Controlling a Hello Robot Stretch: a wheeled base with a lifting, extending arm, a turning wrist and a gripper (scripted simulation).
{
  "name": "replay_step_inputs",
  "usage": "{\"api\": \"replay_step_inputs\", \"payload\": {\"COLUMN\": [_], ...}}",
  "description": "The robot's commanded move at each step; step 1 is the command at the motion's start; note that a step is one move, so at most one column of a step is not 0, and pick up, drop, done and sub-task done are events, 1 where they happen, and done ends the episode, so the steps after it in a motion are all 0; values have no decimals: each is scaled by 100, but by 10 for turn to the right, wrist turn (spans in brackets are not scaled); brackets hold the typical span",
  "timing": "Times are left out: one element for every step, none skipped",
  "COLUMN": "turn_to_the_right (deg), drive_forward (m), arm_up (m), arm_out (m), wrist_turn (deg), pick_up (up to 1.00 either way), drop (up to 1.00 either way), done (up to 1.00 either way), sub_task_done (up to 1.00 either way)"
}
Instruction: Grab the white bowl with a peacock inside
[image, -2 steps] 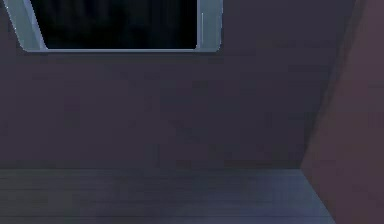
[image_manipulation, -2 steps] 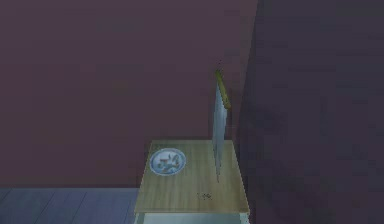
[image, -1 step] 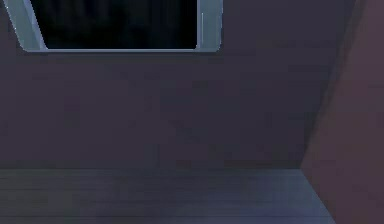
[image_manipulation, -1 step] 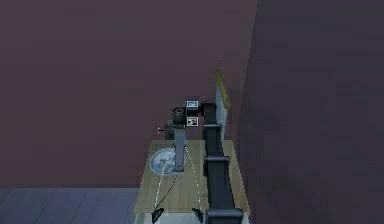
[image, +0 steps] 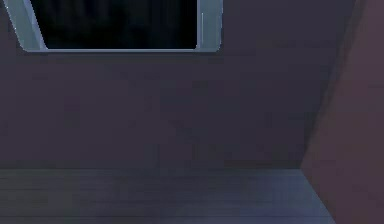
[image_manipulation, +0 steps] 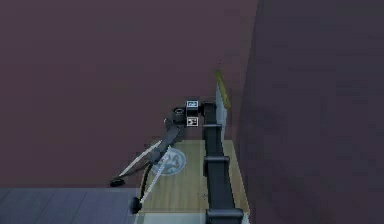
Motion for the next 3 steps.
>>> {"api": "replay_step_inputs", "payload": {"turn_to_the_right": [0, 0, 0], "drive_forward": [0, 0, 0], "arm_up": [0, 0, 0], "arm_out": [0, 0, 0], "wrist_turn": [450, 450, 180], "pick_up": [0, 0, 0], "drop": [0, 0, 0], "done": [0, 0, 0], "sub_task_done": [0, 0, 0]}}
